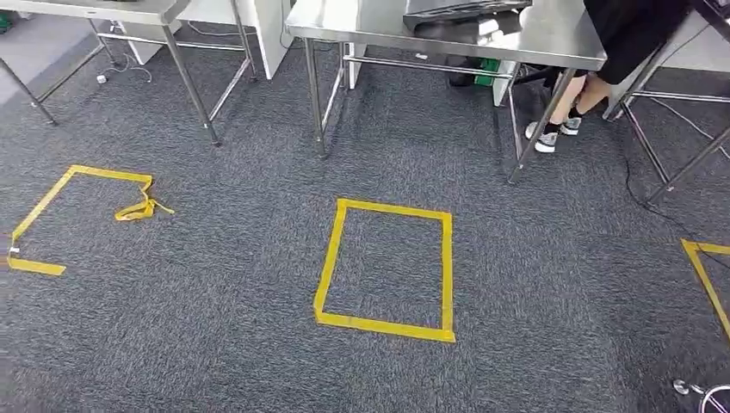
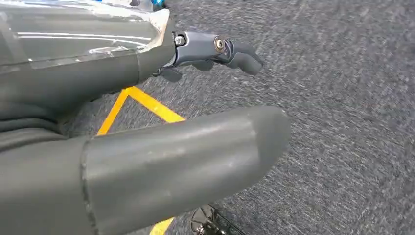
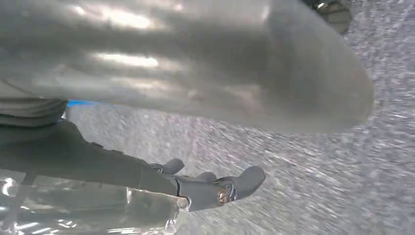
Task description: Take the parts from the cabinet and place them on the table.
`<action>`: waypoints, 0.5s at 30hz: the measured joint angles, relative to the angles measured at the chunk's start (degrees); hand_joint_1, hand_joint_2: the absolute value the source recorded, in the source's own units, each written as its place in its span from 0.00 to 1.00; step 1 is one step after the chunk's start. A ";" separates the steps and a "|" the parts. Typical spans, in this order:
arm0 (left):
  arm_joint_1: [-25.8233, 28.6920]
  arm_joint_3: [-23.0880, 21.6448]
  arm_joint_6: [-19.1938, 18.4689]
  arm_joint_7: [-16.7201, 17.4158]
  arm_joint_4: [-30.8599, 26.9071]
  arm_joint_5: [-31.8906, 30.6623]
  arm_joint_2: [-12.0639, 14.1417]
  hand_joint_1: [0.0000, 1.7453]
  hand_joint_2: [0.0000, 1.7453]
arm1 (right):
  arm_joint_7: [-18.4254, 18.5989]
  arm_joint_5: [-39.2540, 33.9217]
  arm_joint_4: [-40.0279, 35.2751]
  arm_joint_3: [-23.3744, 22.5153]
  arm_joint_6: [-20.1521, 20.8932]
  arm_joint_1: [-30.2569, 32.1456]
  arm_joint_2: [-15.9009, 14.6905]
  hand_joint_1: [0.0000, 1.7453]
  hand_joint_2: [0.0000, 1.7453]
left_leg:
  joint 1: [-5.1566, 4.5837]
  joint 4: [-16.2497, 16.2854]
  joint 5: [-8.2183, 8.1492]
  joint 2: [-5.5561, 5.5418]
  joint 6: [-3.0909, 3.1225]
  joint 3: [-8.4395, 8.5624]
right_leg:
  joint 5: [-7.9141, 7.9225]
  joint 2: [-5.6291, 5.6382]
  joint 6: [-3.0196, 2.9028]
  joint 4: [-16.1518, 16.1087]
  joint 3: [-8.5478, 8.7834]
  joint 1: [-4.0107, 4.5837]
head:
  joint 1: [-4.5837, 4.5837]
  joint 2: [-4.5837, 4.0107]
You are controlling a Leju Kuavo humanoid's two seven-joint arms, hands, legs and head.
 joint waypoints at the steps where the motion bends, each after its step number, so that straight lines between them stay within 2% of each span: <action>1: -0.03 0.00 0.02 0.00 0.00 0.00 0.04 0.00 0.00 | -0.07 0.04 0.00 0.00 0.00 -0.06 0.04 0.00 0.00 | -0.36 0.09 0.09 -0.60 -0.54 -0.10 | -0.07 0.13 -0.84 -0.47 -0.12 0.71 | 0.13 0.00; 2: 0.01 0.00 0.02 0.00 0.00 0.04 0.04 0.00 0.00 | -0.22 0.13 0.00 0.00 -0.13 -0.07 0.04 0.00 0.00 | -0.36 -0.04 0.36 -0.74 -0.96 -0.37 | 0.09 -0.59 -1.54 -0.21 -0.39 0.65 | 0.00 0.00; 4: 0.24 0.00 0.00 0.00 0.02 0.09 0.02 0.00 0.00 | -0.33 0.20 0.00 0.04 -0.30 -0.13 0.04 0.00 0.00 | -0.06 -0.34 0.88 -1.58 -1.78 -0.61 | 0.30 -1.23 -2.43 0.03 -0.54 1.10 | 0.04 0.00; 5: 0.32 0.00 0.02 0.00 0.02 0.09 0.11 0.00 0.00 | -0.37 0.17 0.00 0.04 -0.46 -0.13 0.02 0.00 0.00 | 0.08 -0.10 0.89 -1.82 -2.11 -0.79 | 0.78 -1.96 -3.16 -0.41 -0.80 0.47 | 0.06 0.00; 6: 0.38 0.00 0.00 -0.02 0.04 0.09 0.11 0.00 0.00 | -0.44 0.20 0.00 0.04 -0.66 -0.28 -0.07 0.00 0.00 | 0.06 0.97 -0.14 -0.06 -2.05 -1.46 | 0.99 -2.51 -3.53 -0.42 -0.54 0.42 | 0.00 0.00; 7: 0.34 0.00 -0.04 -0.02 0.07 0.09 0.09 0.00 0.00 | -0.55 0.20 0.00 0.04 -0.77 -0.28 -0.04 0.00 0.00 | -0.03 4.16 -2.85 1.86 -2.04 -2.91 | 1.15 -2.92 -4.23 -0.41 -1.04 0.50 | -0.37 0.00; 8: 0.29 0.00 -0.09 -0.04 0.07 0.07 0.11 0.00 0.00 | -0.57 0.17 0.00 0.04 -0.83 -0.15 -0.02 0.00 0.00 | -0.05 8.50 -5.50 2.64 -2.15 -4.83 | 1.19 -3.54 -4.31 -0.35 -1.02 0.73 | -0.46 0.00; 9: 0.24 0.00 -0.13 -0.07 0.07 0.04 0.13 0.00 0.00 | -0.59 0.06 0.02 0.04 -0.87 0.09 -0.02 0.00 0.00 | -0.05 13.34 -7.81 2.93 -2.28 -6.85 | 1.29 -4.38 -4.53 -0.33 -1.21 0.97 | -0.44 0.00; 10: 0.28 0.00 -0.18 -0.07 0.07 0.02 0.15 0.00 0.00 | -0.63 -0.09 0.04 0.04 -0.90 0.27 -0.04 0.00 0.00 | -0.05 16.95 -9.09 3.12 -2.34 -8.22 | 1.28 -5.16 -4.53 -0.31 -1.72 1.19 | -0.42 0.00; 11: 0.35 0.00 -0.22 -0.07 0.09 -0.02 0.20 0.00 0.00 | -0.77 -0.18 0.07 0.04 -0.92 0.35 -0.09 0.00 0.00 | -0.04 17.81 -8.93 3.26 -2.32 -8.32 | 1.28 -5.85 -4.53 -0.30 -1.73 1.34 | -0.42 0.00; 12: 0.44 0.00 -0.28 -0.04 0.11 -0.02 0.20 0.00 0.00 | -0.92 -0.20 0.07 0.04 -0.96 0.35 -0.09 0.00 0.00 | -0.04 16.08 -7.67 3.49 -2.19 -7.09 | 1.25 -6.49 -4.55 -0.30 -1.74 1.44 | -0.42 0.00; 13: 0.44 0.00 -0.37 -0.04 0.11 -0.11 0.28 0.00 0.00 | -1.18 -0.24 0.07 0.04 -0.96 0.32 -0.09 0.00 0.00 | -0.05 12.53 -5.85 3.71 -2.02 -4.90 | 1.22 -7.03 -4.57 -0.30 -1.68 1.50 | -0.44 0.00; 14: 0.42 0.00 -0.37 -0.04 0.13 -0.11 0.35 0.00 0.00 | -1.40 -0.26 0.07 0.04 -0.96 0.25 -0.09 0.00 0.00 | -0.10 6.68 -3.48 4.60 -1.77 -1.41 | 1.18 -7.65 -4.58 -0.30 -1.53 1.53 | -0.44 0.00; 15: 0.38 0.00 -0.37 -0.04 0.13 -0.11 0.44 0.00 0.00 | -1.62 -0.26 0.07 0.04 -0.96 0.19 -0.09 0.00 0.00 | -0.23 1.87 -2.11 7.03 -1.41 1.53 | 1.10 -8.09 -4.54 -0.21 -0.76 1.76 | -0.44 0.00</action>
